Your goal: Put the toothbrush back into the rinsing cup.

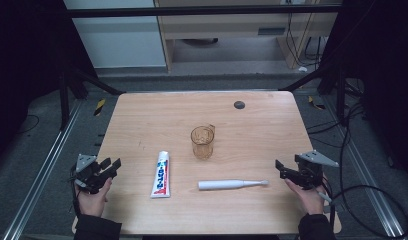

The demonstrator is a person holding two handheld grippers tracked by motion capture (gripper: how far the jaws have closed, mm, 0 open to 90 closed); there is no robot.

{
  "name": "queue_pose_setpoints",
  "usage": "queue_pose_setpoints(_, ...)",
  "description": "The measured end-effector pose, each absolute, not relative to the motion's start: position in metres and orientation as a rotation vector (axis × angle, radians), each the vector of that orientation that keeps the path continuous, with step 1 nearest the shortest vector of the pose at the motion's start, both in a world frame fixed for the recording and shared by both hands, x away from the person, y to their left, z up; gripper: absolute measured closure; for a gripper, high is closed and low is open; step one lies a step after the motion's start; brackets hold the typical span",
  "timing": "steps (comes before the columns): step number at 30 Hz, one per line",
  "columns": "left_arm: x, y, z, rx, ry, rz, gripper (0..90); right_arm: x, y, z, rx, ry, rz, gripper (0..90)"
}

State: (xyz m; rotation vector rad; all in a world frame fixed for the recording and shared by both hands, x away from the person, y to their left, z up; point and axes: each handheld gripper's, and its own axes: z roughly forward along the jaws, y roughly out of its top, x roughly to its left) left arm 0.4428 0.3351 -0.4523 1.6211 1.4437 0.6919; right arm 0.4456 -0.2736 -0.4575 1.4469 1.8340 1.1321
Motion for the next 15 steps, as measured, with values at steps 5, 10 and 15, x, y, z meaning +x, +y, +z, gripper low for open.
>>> queue_pose_setpoints(5, 0.442, 0.328, -0.455, 1.686, 1.434, 0.690, 57.2, 0.441, -0.265, -0.450, 1.413, 1.860, 1.162, 24.7)
queue_pose_setpoints(10, 0.441, 0.325, -0.455, 1.706, 1.430, 0.722, 57.9, 0.436, -0.257, -0.444, 1.392, 1.885, 1.198, 31.8)
queue_pose_setpoints(15, 0.441, 0.323, -0.456, 1.709, 1.438, 0.741, 57.5, 0.435, -0.244, -0.443, 1.372, 1.942, 1.177, 41.4)
